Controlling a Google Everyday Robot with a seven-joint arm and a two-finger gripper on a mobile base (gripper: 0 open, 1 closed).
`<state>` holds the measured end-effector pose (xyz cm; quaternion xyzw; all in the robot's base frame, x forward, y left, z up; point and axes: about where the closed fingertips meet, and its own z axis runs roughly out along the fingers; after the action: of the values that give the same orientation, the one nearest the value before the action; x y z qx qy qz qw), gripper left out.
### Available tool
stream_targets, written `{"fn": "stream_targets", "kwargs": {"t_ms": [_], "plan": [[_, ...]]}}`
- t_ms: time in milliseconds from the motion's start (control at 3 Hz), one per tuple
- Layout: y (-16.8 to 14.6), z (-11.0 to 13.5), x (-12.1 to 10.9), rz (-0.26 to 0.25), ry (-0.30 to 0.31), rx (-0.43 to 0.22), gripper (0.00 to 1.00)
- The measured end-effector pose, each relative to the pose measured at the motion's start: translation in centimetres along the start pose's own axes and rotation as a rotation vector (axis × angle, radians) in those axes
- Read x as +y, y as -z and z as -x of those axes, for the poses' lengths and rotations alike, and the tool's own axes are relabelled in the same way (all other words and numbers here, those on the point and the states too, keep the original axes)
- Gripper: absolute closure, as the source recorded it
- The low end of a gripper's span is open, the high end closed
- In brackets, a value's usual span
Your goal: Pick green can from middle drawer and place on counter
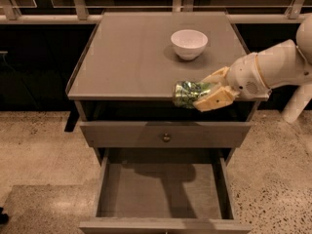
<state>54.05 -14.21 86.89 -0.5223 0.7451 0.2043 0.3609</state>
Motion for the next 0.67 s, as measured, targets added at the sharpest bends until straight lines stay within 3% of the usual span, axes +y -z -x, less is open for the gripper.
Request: {"fn": "stream_targets", "kwargs": {"t_ms": [667], "plan": [[-0.7,-2.2,-4.7,0.028,-0.004,-0.078,1.00]]}}
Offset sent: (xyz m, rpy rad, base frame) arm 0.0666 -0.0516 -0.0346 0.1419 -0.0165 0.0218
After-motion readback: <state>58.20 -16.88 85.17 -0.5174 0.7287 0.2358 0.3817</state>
